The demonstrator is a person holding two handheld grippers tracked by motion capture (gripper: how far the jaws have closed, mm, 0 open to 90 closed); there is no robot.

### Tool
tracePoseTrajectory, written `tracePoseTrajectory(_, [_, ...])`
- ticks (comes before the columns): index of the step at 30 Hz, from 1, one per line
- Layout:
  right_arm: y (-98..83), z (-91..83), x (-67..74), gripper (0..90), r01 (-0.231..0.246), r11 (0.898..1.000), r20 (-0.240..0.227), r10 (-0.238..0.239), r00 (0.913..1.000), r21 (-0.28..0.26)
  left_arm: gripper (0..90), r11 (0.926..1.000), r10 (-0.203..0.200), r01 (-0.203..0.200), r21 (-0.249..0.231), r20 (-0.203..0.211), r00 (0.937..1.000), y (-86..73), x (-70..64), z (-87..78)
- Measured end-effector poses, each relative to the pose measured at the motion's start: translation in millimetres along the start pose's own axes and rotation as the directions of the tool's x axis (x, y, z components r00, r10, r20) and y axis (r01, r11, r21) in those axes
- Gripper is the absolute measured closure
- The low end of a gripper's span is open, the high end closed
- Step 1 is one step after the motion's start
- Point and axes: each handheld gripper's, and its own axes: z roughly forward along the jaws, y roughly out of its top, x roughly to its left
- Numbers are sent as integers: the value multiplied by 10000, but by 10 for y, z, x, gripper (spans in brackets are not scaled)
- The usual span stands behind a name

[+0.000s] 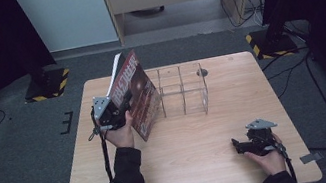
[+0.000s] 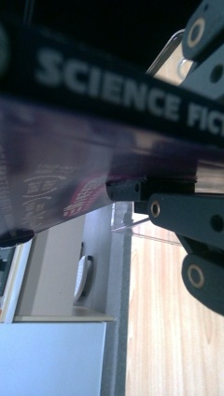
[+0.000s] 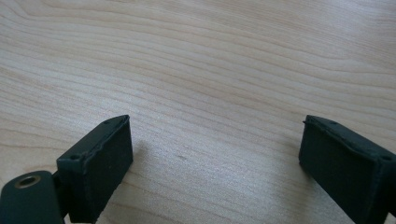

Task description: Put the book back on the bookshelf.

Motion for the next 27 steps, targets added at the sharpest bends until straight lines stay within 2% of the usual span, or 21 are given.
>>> tracePoseTrajectory(4, [0,1,0,100,6,10000,12,-6,10000,-14,834,9999,-101,99,-113,-248,9996,-49,-6,153])
tracePoseTrajectory(12, [-2,-1,0,100,30,10000,3,-30,10000,-16,833,9994,-229,214,-283,-536,9983,-153,10,312])
tracePoseTrajectory(21, [-5,-1,-4,100,136,9999,-40,-136,9999,-32,832,9996,-32,12,-297,-695,9976,-287,18,343])
tracePoseTrajectory(27, [-6,-1,-4,99,168,9998,-35,-168,9999,-44,830,9995,208,-227,-228,-778,9968,-277,20,315])
